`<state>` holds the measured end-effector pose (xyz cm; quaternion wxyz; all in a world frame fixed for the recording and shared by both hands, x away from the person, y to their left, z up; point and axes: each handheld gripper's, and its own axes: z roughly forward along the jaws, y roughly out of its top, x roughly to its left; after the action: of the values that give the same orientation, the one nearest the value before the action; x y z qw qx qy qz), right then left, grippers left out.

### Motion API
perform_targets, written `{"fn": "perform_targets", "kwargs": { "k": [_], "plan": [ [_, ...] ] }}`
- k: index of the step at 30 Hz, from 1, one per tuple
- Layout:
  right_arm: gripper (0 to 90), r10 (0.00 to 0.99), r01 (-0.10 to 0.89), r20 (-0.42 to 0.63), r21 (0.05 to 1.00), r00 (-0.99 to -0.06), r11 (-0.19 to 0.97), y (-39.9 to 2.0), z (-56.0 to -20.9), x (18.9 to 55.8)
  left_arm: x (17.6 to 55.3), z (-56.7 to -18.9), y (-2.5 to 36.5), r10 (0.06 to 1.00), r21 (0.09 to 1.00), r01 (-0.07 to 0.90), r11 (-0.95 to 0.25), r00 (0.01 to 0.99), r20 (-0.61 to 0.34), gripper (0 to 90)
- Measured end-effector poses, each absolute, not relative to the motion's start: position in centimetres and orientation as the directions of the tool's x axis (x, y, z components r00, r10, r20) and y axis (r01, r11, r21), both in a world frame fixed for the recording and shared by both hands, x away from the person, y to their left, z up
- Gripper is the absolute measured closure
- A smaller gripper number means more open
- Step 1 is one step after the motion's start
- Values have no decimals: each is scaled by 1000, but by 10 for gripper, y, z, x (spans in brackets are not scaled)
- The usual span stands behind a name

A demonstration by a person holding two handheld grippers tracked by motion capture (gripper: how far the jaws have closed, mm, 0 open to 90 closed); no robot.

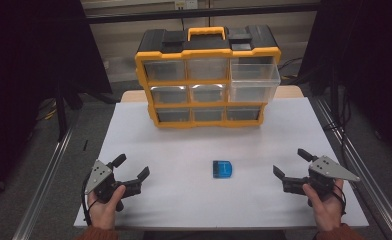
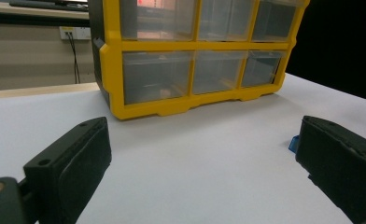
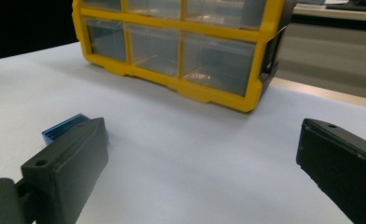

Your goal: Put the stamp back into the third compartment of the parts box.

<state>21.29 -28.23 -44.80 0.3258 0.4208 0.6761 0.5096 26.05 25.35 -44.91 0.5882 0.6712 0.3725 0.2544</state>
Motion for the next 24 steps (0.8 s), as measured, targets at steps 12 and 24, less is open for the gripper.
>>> {"fn": "perform_targets", "kwargs": {
  "k": [12,24],
  "plan": [
    [23,893,273,22,955,-449,114,-283,-449,217,261,-450,253,800,978,209,-12,588,-116,35],
    [20,835,330,47,930,-549,165,-266,-451,229,260,-449,255,813,977,214,-6,570,-120,35]
  ]
}}
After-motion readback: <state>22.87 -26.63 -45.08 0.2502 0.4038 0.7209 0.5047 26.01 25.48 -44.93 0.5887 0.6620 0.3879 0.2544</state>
